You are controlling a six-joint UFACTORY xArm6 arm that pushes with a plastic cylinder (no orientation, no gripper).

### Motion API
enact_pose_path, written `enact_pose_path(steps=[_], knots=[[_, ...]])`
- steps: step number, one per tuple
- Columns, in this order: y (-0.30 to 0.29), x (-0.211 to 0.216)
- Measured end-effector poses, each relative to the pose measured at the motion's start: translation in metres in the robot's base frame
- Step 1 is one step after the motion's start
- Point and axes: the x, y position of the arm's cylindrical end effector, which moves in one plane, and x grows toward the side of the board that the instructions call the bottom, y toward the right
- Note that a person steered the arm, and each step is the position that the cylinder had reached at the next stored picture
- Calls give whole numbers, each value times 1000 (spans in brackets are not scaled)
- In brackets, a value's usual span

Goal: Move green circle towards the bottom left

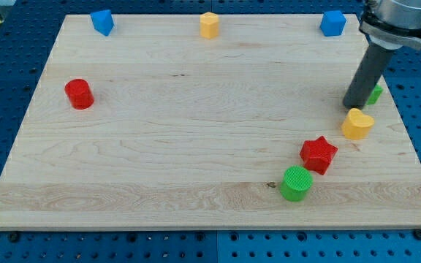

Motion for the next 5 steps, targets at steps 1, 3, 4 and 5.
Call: enact_pose_path(steps=[1, 3, 4, 5], knots=[[17, 0], [9, 0], [-66, 0], [-123, 12]])
